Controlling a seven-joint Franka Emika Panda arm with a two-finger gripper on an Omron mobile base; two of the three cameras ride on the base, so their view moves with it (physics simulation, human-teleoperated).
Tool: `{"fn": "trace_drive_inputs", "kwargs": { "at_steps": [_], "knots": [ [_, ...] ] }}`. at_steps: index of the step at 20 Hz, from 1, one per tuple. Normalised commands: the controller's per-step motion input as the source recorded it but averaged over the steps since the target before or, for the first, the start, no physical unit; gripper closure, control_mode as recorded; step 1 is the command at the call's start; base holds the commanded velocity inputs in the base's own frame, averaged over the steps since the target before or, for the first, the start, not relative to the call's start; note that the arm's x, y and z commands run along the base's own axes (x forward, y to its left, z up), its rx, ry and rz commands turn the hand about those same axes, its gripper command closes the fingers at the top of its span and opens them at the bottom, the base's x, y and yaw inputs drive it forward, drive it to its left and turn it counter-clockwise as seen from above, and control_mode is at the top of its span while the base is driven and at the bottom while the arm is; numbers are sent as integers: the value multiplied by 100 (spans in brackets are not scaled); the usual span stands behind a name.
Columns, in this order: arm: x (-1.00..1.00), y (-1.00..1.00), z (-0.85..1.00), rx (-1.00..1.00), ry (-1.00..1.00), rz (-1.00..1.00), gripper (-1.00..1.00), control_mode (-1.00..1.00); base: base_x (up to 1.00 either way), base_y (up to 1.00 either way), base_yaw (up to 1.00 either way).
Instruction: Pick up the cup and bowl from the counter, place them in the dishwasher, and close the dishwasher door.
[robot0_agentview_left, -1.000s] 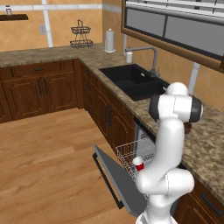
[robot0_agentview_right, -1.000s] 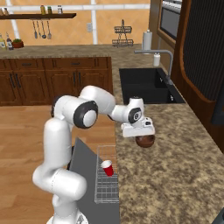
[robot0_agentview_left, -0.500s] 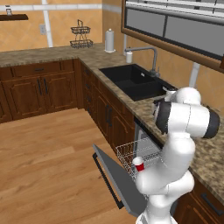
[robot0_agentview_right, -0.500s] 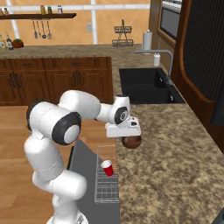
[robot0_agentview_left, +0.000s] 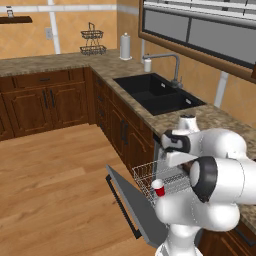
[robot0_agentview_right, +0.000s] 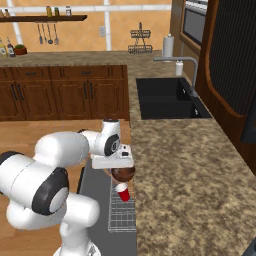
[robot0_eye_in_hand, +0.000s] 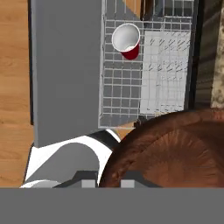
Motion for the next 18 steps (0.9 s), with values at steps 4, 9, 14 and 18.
{"fn": "trace_drive_inputs", "kwargs": {
  "at_steps": [4,9,14,18],
  "knots": [
    [0,67,-53,15,16,7,100,-100,0,0,0],
    [9,74,-70,3,24,2,100,-100,0,0,0],
    [49,18,-83,-5,12,5,100,-100,0,0,0],
    [64,0,-62,-5,9,0,100,-100,0,0,0]
  ]
}}
